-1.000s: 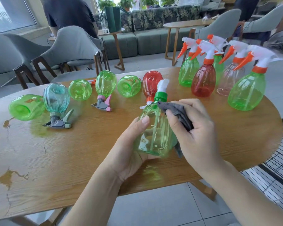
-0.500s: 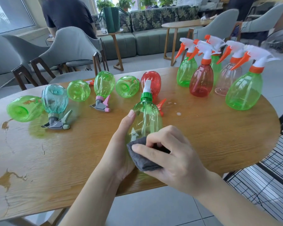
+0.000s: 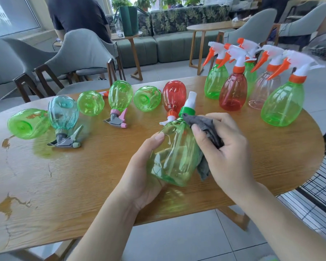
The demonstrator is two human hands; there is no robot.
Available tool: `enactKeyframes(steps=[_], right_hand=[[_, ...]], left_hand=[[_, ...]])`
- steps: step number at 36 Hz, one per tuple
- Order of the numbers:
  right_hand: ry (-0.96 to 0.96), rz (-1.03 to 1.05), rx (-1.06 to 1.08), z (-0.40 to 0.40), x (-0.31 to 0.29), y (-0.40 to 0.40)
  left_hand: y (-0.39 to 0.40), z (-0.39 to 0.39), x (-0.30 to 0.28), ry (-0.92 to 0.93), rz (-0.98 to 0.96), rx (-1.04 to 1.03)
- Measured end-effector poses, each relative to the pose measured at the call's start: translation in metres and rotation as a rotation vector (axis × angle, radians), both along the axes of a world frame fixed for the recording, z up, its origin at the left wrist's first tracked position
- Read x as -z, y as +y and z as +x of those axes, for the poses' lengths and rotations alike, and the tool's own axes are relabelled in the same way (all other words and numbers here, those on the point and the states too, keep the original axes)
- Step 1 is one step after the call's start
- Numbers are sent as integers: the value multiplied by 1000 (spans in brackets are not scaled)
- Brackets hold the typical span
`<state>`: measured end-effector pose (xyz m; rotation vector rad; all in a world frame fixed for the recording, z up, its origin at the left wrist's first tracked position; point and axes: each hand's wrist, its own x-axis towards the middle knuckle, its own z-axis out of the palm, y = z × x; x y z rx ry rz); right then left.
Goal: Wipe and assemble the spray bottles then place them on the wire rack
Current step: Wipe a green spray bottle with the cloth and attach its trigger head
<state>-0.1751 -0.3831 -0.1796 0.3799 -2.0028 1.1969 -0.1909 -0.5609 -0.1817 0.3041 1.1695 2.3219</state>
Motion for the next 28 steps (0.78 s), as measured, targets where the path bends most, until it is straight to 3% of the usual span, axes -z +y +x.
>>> enactKeyframes(steps=[6,13,22,28], right_hand=[[144,85,27,6,6,-5],[89,45,33,5,0,-6],[307,307,-91,20,21,-28],[412,423,-55,14,22,-26]], left_hand=[[-2,-3,4,32,-28,3],[0,-2,2,24,-31,-16],[-4,-1,-3,-145,83,-25],[-7,-3,-2,-209,88,-6]])
